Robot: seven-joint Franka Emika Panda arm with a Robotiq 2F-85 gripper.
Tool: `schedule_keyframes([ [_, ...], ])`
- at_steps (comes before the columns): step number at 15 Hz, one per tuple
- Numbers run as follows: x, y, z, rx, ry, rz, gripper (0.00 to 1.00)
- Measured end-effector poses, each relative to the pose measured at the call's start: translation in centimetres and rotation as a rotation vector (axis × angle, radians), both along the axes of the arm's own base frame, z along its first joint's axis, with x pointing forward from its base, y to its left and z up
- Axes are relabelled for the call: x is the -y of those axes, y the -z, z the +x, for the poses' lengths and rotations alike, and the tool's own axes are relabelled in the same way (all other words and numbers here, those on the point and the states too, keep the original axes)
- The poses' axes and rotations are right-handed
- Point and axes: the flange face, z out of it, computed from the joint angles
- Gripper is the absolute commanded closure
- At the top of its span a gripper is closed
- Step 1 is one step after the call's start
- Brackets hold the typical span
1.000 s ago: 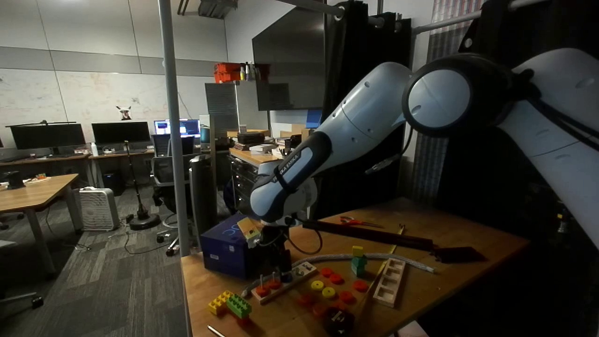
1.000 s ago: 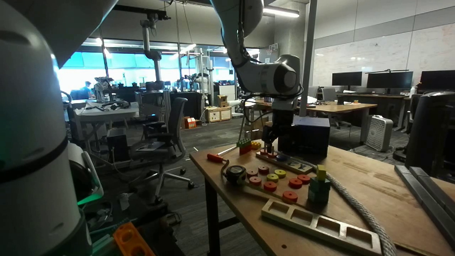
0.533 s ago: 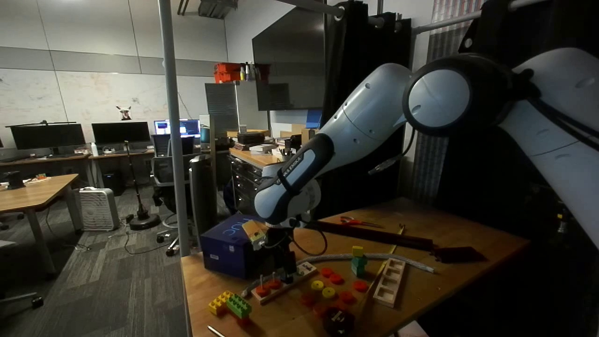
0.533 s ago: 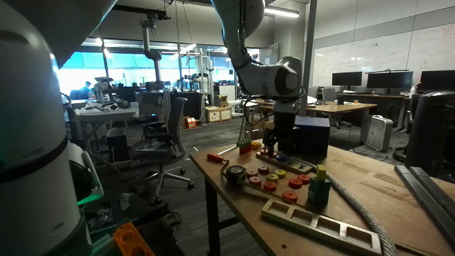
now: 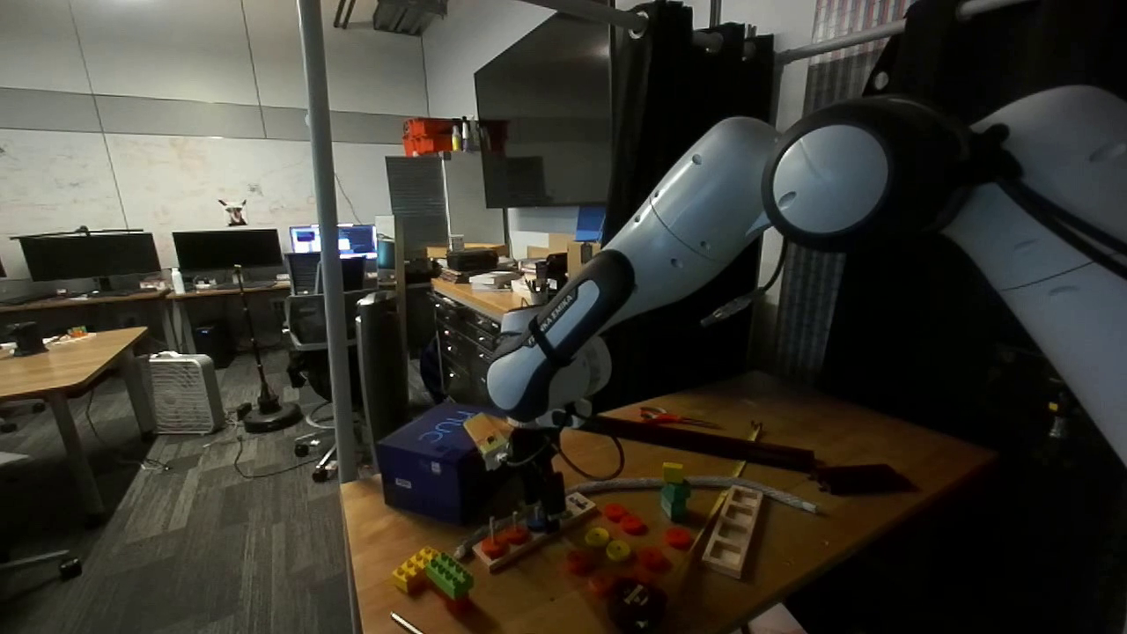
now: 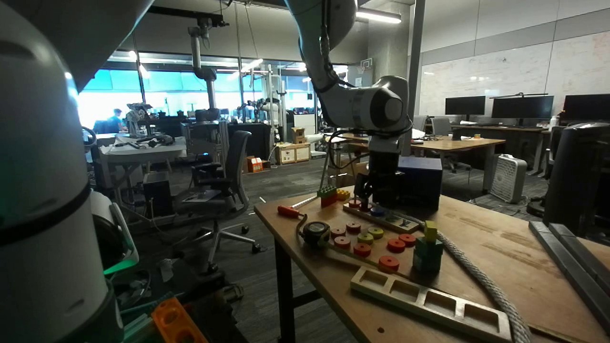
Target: Pick up the blue object from the wooden object and put it on the table
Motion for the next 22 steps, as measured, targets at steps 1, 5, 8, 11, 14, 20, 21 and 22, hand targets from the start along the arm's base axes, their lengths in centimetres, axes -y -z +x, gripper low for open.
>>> schedule_keyframes([
  [1,0.05,0.06,-0.10,-0.002,-0.001,0.000,0.00],
  [5,0.10,0.28,-0.29,-0.008,-0.008,0.000,0.00],
  [8,0.10,0.37,-0.36,-0.010,-0.015,0.000,0.34],
  [11,0.10,0.37,-0.38,-0.010,-0.023,0.001,0.58],
  [14,0.09,0.02,-0.31,-0.004,-0.033,0.002,0.80],
  [20,0.07,-0.07,-0.30,-0.003,-0.041,0.003,0.83],
  [21,0.07,-0.07,-0.30,-0.003,-0.042,0.003,0.83],
  [22,0.07,-0.07,-0.30,-0.003,-0.042,0.003,0.83],
])
